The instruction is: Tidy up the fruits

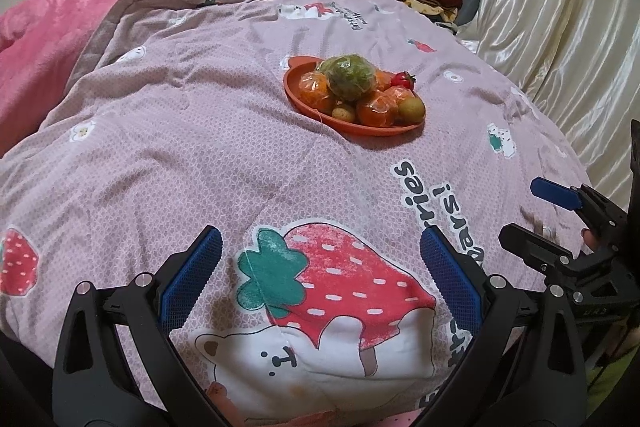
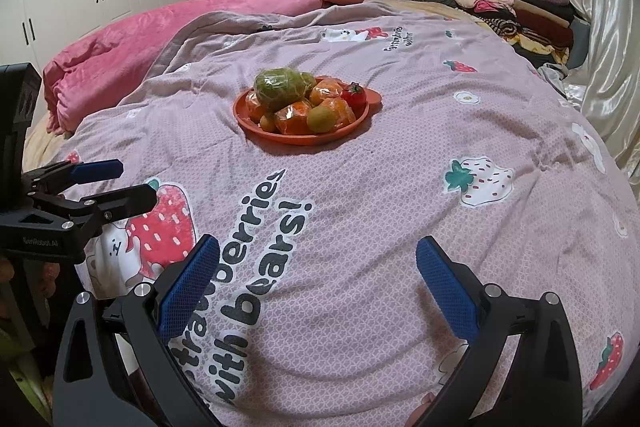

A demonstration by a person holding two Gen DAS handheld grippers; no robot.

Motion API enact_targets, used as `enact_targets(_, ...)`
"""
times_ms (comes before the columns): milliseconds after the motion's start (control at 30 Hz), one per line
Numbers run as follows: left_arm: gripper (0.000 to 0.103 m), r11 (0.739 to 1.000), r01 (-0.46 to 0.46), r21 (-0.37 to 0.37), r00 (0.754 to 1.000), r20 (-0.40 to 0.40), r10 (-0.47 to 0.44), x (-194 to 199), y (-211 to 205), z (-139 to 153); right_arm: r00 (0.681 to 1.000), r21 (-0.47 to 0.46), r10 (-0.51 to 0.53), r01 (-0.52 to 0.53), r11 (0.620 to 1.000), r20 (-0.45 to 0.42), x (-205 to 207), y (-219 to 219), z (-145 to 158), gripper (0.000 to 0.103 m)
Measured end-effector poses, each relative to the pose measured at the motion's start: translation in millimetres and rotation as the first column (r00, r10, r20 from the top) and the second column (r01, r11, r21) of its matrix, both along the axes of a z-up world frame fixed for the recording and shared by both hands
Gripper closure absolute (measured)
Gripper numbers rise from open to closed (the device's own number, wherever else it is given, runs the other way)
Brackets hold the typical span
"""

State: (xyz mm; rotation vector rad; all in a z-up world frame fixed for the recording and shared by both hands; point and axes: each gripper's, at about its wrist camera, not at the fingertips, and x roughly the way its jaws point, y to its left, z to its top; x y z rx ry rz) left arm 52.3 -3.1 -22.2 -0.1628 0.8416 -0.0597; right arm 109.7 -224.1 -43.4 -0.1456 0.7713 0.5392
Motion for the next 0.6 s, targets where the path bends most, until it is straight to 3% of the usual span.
enact_targets(600,0.010,1.000,-0.011,0.002,1.000,0.008,0.011,-2.1,2.0,3.6,1.000,0.000,-0.006,0.006,1.000,0.001,-0.3,-2.1,0.9,0.005)
